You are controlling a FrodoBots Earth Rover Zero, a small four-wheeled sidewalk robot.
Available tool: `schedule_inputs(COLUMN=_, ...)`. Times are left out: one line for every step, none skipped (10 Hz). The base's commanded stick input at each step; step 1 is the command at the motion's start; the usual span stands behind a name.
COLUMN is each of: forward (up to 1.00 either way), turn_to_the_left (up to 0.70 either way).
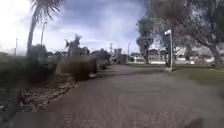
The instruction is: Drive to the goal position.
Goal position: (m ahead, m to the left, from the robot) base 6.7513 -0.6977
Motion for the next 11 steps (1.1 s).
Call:
schedule_inputs(forward=0.70, turn_to_the_left=-0.23)
schedule_inputs(forward=0.70, turn_to_the_left=-0.21)
schedule_inputs(forward=0.70, turn_to_the_left=-0.21)
schedule_inputs(forward=0.70, turn_to_the_left=-0.22)
schedule_inputs(forward=0.70, turn_to_the_left=-0.22)
schedule_inputs(forward=0.70, turn_to_the_left=-0.22)
schedule_inputs(forward=0.70, turn_to_the_left=-0.22)
schedule_inputs(forward=0.70, turn_to_the_left=-0.22)
schedule_inputs(forward=0.70, turn_to_the_left=-0.22)
schedule_inputs(forward=0.70, turn_to_the_left=-0.22)
schedule_inputs(forward=0.70, turn_to_the_left=-0.22)
